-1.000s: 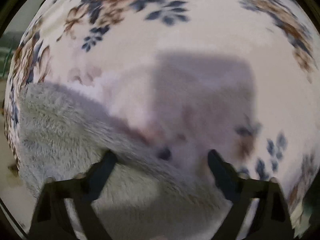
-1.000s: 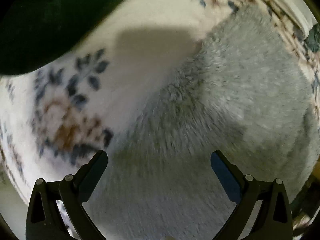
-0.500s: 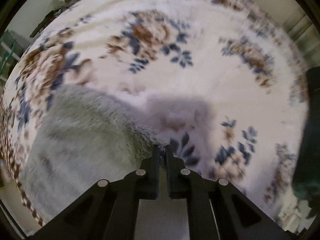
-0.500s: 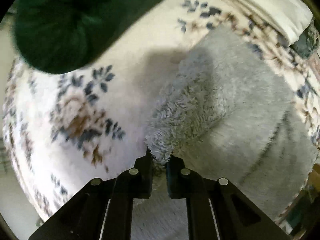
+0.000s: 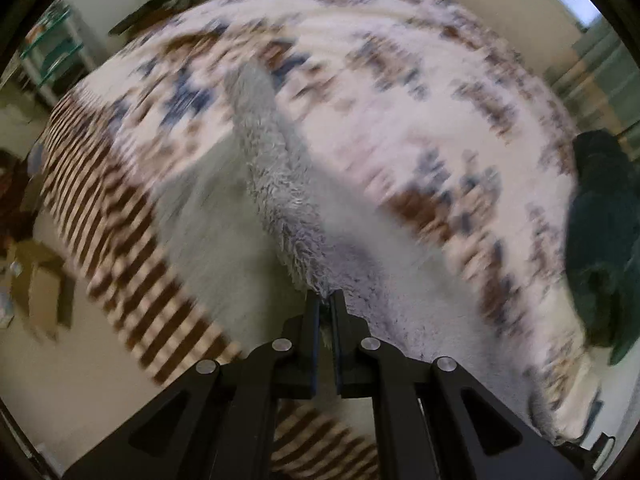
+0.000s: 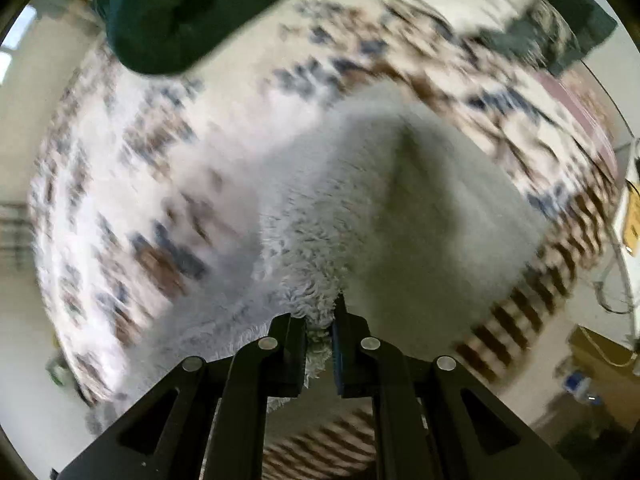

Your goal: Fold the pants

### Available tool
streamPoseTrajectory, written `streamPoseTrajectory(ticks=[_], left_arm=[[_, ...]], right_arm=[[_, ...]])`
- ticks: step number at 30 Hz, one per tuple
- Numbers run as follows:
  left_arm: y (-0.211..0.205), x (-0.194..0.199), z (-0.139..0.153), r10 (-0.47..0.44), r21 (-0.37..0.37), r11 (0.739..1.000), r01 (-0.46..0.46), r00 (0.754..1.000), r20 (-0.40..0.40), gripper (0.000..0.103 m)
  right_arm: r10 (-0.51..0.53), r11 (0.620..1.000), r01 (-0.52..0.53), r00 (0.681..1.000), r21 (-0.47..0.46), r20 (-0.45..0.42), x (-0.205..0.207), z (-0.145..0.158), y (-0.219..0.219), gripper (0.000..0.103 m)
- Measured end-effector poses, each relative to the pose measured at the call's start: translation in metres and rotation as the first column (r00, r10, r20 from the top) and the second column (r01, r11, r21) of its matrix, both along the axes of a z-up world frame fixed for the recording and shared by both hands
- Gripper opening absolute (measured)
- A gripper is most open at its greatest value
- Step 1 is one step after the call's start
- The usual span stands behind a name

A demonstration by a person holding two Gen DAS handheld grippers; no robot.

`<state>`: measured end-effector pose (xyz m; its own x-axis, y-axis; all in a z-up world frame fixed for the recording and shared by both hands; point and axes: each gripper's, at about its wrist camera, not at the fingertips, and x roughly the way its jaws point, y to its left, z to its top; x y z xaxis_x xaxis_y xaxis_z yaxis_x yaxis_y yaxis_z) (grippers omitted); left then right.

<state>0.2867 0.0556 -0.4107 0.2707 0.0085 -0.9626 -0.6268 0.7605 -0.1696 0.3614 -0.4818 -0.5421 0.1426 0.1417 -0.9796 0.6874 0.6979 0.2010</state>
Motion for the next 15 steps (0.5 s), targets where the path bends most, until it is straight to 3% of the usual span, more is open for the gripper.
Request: streamPoseTrajectory(ticks=[6,9,11,12,14,15], left_arm=[[0.011,-0.04,-0.103,0.061,-0.02,0.998,-0.066,0.98,-0.188,0.004],[0.017,-0.051,-0.106,0.118,-0.076,0.989,-0.13,0.982,-0.145,0.005],[0.017,-0.051,-0.094,0.127,-0.059,0.989,-0.134,0.985,-0.121,0.009],[0.015,-0.05,-0.087,0.123,-0.042,0.991,-0.128,0.987,-0.106,0.018],[0.01,-0.044,-0.075,0.11,0.006,0.994,-0.11,0.991,-0.079,0.05],[0.006,-0.038,-0.069,0.094,0.044,0.995,-0.091,0.993,-0.069,0.075]], right_arm=[[0.036,0.999,-0.031,0.988,0.032,-0.149,-0.056,-0.072,0.001,0.012],[0.042,0.995,-0.022,0.979,0.099,-0.202,-0.074,-0.086,-0.008,0.034],[0.035,0.994,-0.018,0.985,0.105,-0.171,-0.084,-0.072,-0.017,0.051],[0.043,0.997,-0.031,0.987,0.075,-0.156,-0.087,-0.06,-0.022,0.056],[0.064,0.998,-0.064,0.992,-0.002,-0.106,-0.088,-0.034,-0.029,0.067],[0.074,0.997,-0.077,0.994,-0.027,-0.079,-0.085,-0.024,-0.032,0.07]])
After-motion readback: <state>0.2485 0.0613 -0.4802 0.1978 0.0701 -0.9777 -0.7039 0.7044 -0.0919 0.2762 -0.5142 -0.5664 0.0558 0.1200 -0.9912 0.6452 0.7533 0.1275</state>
